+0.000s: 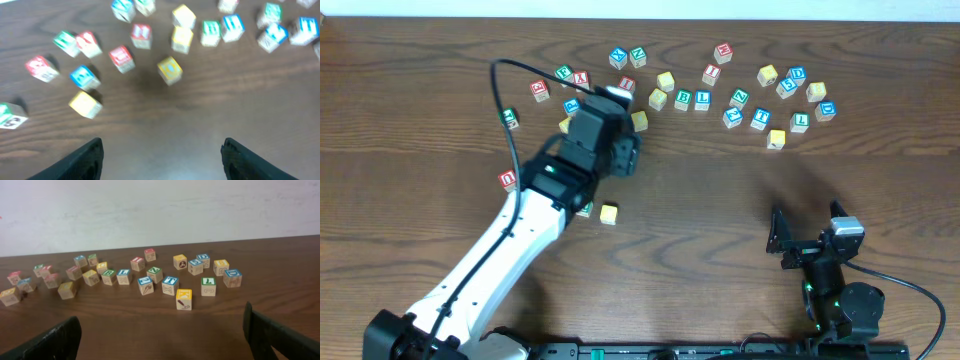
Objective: Spell out ROBOT
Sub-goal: 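Raise the left gripper and move it back over the block pile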
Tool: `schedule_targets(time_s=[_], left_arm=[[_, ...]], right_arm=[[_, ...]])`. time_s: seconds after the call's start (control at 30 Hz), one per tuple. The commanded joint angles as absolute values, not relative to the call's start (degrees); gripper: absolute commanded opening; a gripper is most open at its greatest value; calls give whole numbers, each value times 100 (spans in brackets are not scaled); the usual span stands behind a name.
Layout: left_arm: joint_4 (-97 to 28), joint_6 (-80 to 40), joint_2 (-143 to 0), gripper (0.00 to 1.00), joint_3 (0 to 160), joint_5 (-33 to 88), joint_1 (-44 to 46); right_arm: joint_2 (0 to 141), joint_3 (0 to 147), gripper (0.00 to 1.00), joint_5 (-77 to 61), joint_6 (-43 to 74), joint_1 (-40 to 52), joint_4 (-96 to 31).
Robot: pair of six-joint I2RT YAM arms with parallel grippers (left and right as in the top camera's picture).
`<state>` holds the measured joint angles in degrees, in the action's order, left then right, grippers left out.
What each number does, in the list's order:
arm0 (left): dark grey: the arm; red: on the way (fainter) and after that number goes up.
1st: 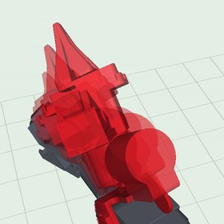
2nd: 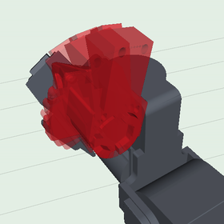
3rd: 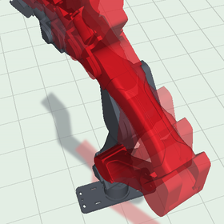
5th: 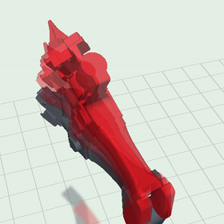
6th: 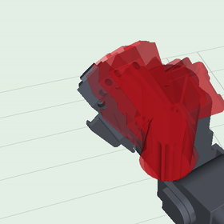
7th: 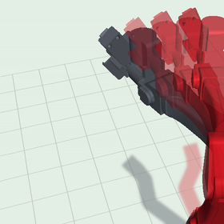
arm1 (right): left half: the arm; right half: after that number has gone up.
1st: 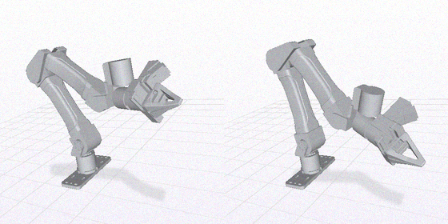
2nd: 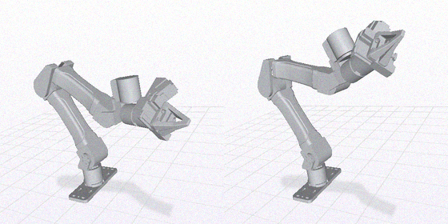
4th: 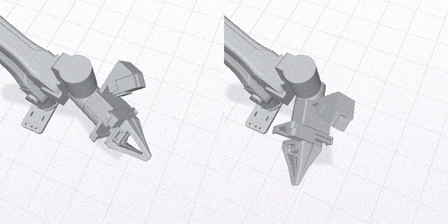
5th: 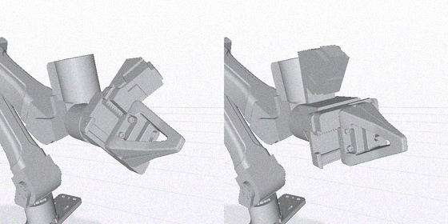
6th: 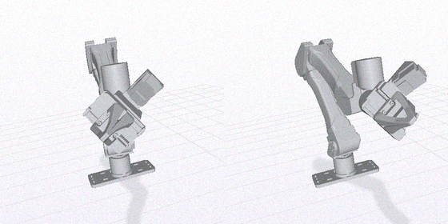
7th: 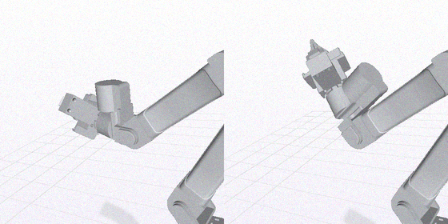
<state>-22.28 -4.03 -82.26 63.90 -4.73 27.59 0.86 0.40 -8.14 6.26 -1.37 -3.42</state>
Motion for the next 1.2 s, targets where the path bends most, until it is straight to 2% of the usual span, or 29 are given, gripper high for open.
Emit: schedule_targets(time_s=[0.0,0.37,0.7,1.17], left_arm=[[-2305,-274,-8165,71,6702,-556,2523],[-2423,-281,-8322,69,6980,-495,2379],[-2847,-370,-9115,69,7557,-213,2379],[-2810,-497,-9168,70,7878,-213,2379]], right_arm=[[64,32,99,-851,567,-174,-357],[64,32,99,-851,569,-174,-360],[64,32,99,-851,569,-174,-360],[64,32,99,-851,569,-174,-360]])
